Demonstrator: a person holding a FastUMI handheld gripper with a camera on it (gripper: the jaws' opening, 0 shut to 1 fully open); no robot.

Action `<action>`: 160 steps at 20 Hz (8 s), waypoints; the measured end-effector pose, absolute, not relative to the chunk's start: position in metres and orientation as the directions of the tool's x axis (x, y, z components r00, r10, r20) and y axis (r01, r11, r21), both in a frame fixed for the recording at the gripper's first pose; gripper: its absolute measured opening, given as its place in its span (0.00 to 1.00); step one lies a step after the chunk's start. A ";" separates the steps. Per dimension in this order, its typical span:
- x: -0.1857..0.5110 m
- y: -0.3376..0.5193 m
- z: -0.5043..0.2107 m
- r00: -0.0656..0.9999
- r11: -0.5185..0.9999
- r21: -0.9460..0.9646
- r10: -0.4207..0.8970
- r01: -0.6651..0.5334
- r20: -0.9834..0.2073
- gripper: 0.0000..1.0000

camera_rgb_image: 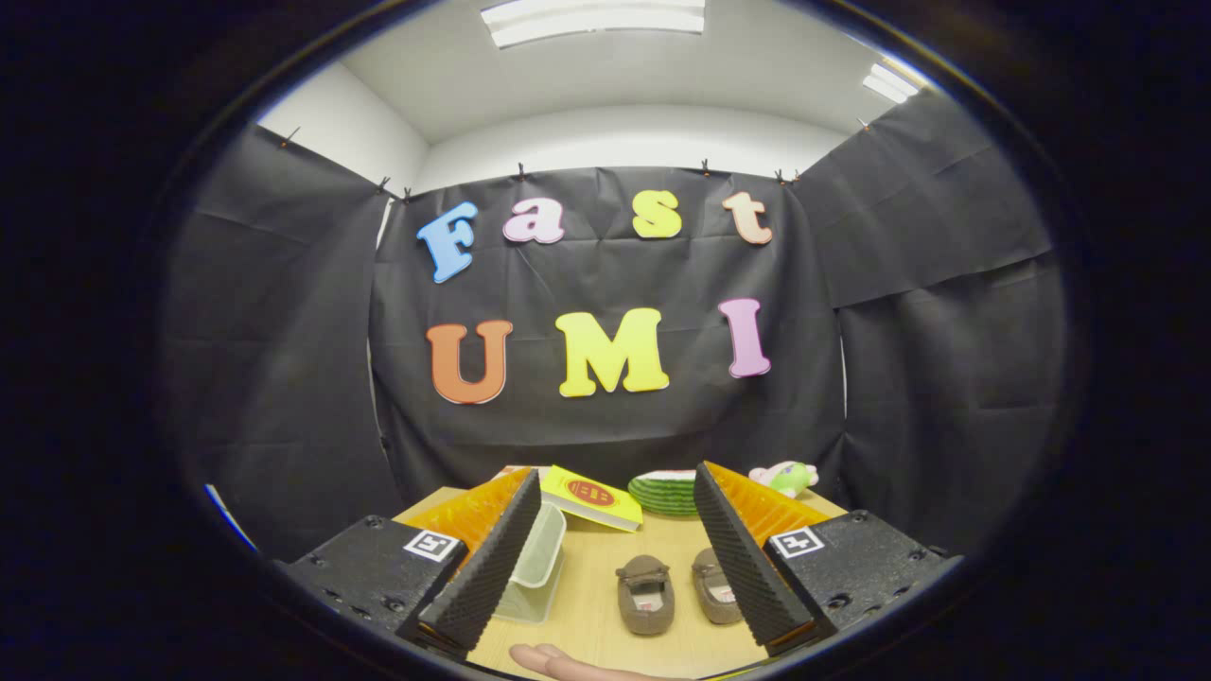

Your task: Open the storage box then place both shoes into the box .Put the left shoe in first, then the right shoe, with the right side of both shoes facing outward in a uniform manner.

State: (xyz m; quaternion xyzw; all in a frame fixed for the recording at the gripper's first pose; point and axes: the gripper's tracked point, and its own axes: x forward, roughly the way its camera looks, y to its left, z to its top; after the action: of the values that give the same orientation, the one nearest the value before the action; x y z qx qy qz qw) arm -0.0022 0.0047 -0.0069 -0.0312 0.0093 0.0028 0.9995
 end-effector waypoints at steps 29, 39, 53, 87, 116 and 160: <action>0.190 0.050 -0.190 0.745 0.917 0.324 0.381 -0.231 -0.548 1.00; 0.226 0.091 -0.255 0.445 0.732 0.640 0.666 -0.233 -0.599 0.99; 0.244 0.107 -0.280 0.143 0.418 0.907 0.902 -0.058 -0.407 0.94; 0.219 0.134 -0.159 0.348 0.764 0.601 0.644 -0.236 -0.682 0.06; 0.197 0.311 -0.140 0.518 0.885 0.332 0.461 -0.326 -0.721 0.84; 0.162 -0.033 -0.266 0.412 0.992 0.083 0.116 -0.098 -0.904 1.00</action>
State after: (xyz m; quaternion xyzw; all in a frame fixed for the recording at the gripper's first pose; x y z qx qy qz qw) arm 0.1620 -0.0329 -0.2656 0.0084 0.5384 0.0637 0.8403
